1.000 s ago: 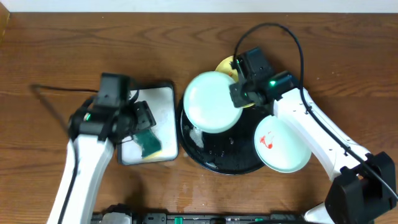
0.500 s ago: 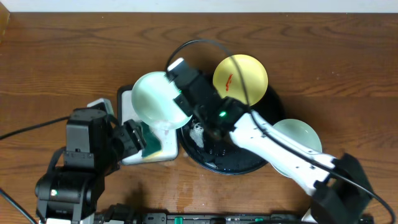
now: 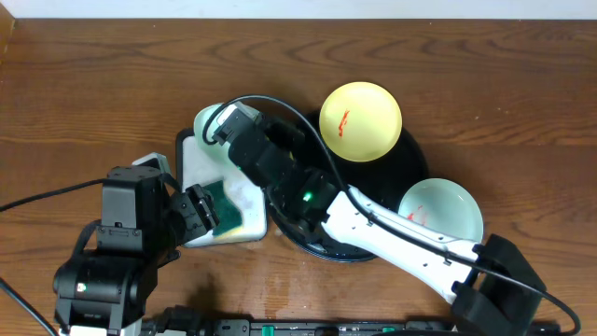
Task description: Clean dirty plates on tray and stack at the side
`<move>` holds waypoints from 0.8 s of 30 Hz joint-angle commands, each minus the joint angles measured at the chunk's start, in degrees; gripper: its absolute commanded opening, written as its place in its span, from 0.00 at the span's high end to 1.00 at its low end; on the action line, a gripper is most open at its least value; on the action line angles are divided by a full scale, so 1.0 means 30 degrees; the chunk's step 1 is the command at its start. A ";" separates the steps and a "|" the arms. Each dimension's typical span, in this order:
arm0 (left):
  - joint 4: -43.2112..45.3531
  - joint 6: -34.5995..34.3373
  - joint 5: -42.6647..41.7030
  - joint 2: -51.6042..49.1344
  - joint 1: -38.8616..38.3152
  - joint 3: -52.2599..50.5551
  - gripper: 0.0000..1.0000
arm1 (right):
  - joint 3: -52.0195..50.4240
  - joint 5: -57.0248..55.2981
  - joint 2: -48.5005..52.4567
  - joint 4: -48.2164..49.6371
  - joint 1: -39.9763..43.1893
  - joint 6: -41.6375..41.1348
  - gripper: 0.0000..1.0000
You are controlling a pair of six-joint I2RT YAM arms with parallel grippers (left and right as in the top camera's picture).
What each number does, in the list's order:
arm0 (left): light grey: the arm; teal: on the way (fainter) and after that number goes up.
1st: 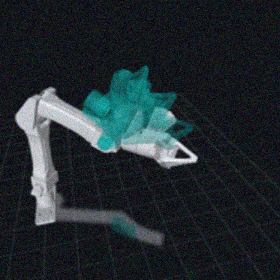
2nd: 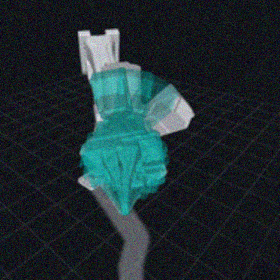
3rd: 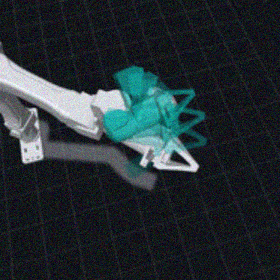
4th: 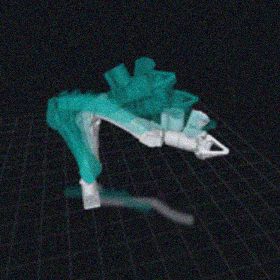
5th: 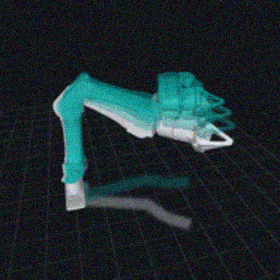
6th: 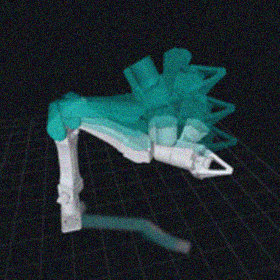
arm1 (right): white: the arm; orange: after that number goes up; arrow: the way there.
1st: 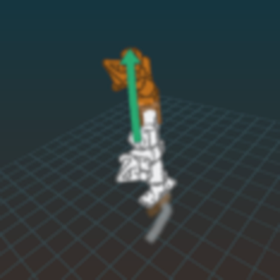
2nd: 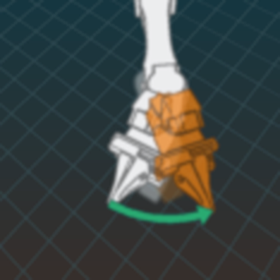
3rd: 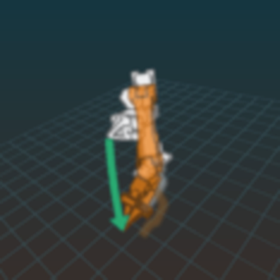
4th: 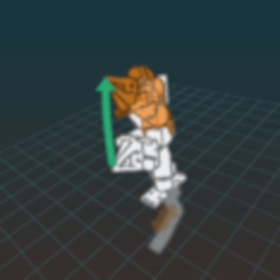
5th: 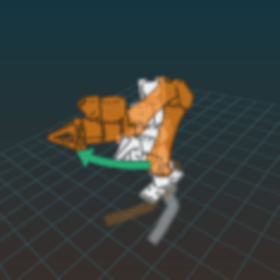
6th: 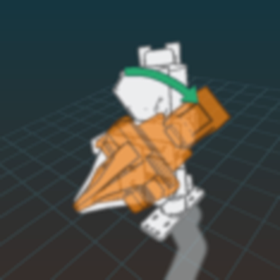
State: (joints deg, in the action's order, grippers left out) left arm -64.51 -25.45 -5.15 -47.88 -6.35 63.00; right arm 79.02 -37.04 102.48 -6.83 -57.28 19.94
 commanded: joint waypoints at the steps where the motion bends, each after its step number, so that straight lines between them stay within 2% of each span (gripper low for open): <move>1: -0.0044 0.0117 0.0444 0.0007 0.0153 0.0364 0.27 | 0.0299 -0.1370 -0.0284 0.0211 -0.0379 0.0670 0.99; 24: -0.0058 0.0117 0.0437 -0.0663 0.0153 0.0328 0.27 | 0.0299 -0.1362 -0.1020 0.0801 -0.0568 0.1027 0.99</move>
State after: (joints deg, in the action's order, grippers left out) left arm -64.49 -25.45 -4.54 -49.15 -6.35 63.00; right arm 79.02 -40.10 101.47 -4.84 -58.50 22.68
